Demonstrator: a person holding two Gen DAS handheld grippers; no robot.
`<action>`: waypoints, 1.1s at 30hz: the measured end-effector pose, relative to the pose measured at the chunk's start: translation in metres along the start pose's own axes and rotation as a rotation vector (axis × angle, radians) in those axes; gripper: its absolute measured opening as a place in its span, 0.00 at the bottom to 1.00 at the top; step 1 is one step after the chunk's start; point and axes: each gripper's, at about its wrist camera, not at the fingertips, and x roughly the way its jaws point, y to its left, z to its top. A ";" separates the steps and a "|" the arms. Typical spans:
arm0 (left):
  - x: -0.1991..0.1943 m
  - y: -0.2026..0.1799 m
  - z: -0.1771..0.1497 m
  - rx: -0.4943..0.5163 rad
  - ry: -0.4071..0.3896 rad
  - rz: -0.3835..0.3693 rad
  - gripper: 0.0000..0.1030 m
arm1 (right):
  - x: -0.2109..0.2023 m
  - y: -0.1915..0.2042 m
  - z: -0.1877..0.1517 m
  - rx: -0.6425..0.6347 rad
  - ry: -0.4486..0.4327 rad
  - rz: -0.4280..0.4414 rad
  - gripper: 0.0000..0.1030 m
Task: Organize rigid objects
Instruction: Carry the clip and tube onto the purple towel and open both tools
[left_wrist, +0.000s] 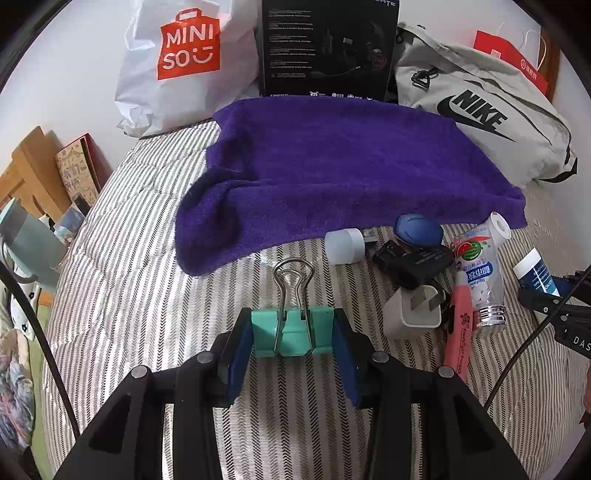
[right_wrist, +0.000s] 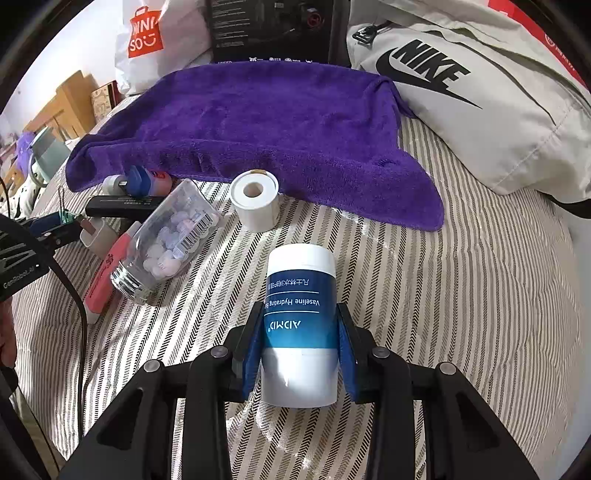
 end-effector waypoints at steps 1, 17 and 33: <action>0.002 -0.001 0.000 0.003 0.003 -0.001 0.38 | -0.001 0.000 0.000 -0.001 -0.001 0.004 0.35; -0.029 0.014 0.024 -0.023 -0.060 -0.027 0.38 | -0.034 -0.009 0.034 0.009 -0.084 0.098 0.35; -0.021 0.017 0.104 0.006 -0.120 -0.060 0.38 | -0.028 -0.015 0.119 0.012 -0.144 0.125 0.35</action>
